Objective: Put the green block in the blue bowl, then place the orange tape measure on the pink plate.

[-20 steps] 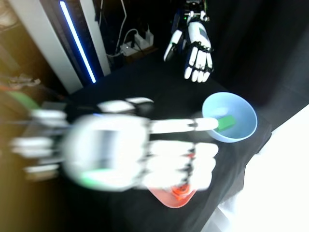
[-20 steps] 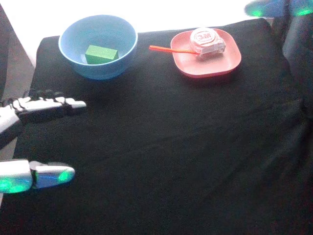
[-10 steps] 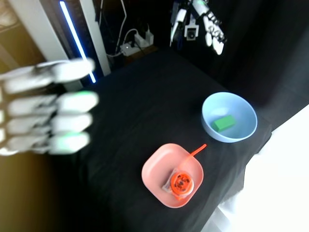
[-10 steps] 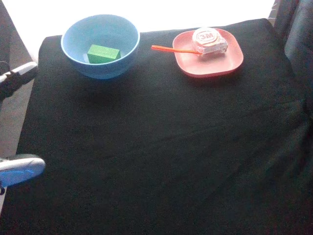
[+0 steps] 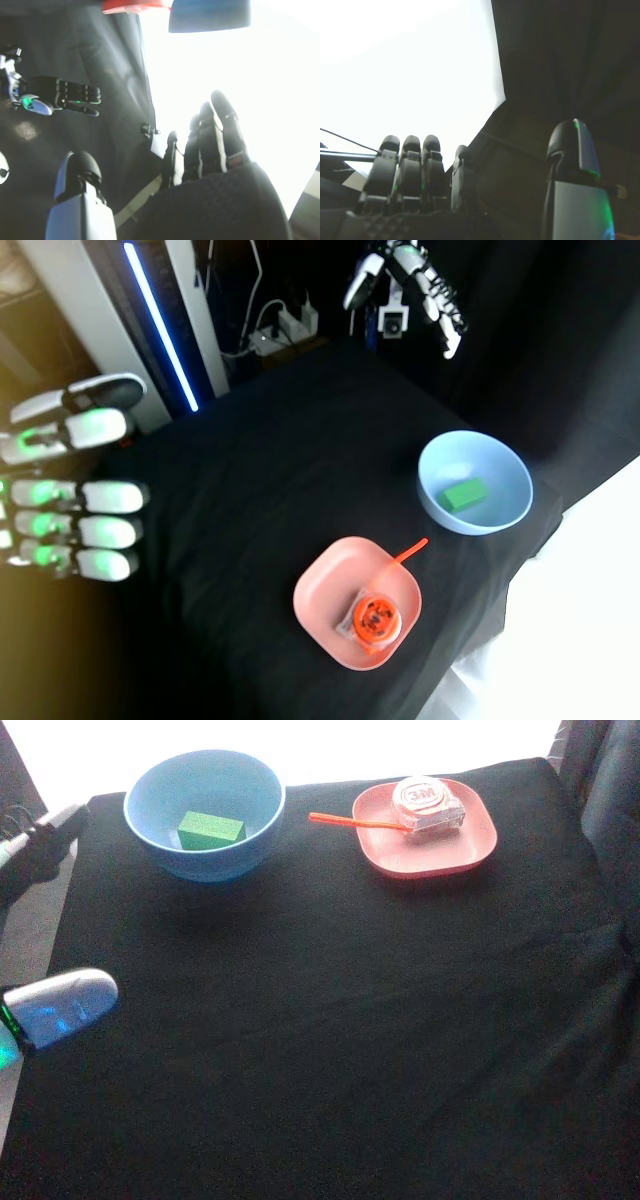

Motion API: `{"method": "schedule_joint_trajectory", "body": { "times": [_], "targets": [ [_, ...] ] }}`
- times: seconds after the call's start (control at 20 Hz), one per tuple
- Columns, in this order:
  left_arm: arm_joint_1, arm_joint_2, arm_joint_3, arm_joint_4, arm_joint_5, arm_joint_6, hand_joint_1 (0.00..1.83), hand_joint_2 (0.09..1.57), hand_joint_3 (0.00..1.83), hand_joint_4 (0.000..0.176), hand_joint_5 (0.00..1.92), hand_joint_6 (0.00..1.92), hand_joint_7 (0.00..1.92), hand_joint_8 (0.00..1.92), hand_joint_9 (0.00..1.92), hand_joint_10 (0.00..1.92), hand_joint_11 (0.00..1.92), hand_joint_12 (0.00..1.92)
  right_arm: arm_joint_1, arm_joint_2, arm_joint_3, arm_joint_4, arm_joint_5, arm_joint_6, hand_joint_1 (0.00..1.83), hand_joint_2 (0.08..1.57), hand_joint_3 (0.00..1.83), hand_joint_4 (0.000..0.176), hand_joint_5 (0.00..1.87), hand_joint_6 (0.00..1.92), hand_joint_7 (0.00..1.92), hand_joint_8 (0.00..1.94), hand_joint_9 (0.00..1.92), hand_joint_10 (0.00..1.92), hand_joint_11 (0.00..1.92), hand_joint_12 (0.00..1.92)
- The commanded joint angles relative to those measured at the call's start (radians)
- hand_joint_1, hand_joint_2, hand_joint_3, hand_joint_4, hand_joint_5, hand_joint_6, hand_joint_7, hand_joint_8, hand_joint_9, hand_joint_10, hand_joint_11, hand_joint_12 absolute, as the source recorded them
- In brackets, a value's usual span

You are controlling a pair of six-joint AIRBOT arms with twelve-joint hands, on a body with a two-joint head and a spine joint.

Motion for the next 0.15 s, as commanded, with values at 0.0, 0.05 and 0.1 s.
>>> {"method": "schedule_joint_trajectory", "body": {
  "times": [0.0,0.05,0.1],
  "targets": [
    [-0.009,0.0,0.005,0.0,-0.128,-0.005,0.28,1.02,0.0,0.101,0.02,0.0,0.09,0.01,0.16,0.0,0.0,0.76,0.001,0.0,0.007,0.02,0.12,0.008,0.78,0.8,0.0,0.176,0.13,0.01,0.14,0.01,0.01,0.0,0.0,0.0],
    [-0.011,0.0,0.006,0.001,-0.128,-0.005,0.28,1.02,0.0,0.102,0.03,0.0,0.1,0.0,0.16,0.0,0.0,0.74,0.001,-0.004,0.009,0.02,0.12,0.008,0.78,0.81,0.0,0.176,0.13,0.01,0.15,0.01,0.02,0.0,0.0,0.0],
    [-0.013,-0.002,0.007,0.001,-0.128,-0.005,0.29,1.02,0.0,0.104,0.05,0.01,0.11,0.01,0.16,0.0,0.0,0.74,0.001,-0.009,0.012,0.02,0.12,0.008,0.79,0.82,0.01,0.176,0.13,0.01,0.15,0.01,0.02,0.0,0.0,0.0]
  ]
}}
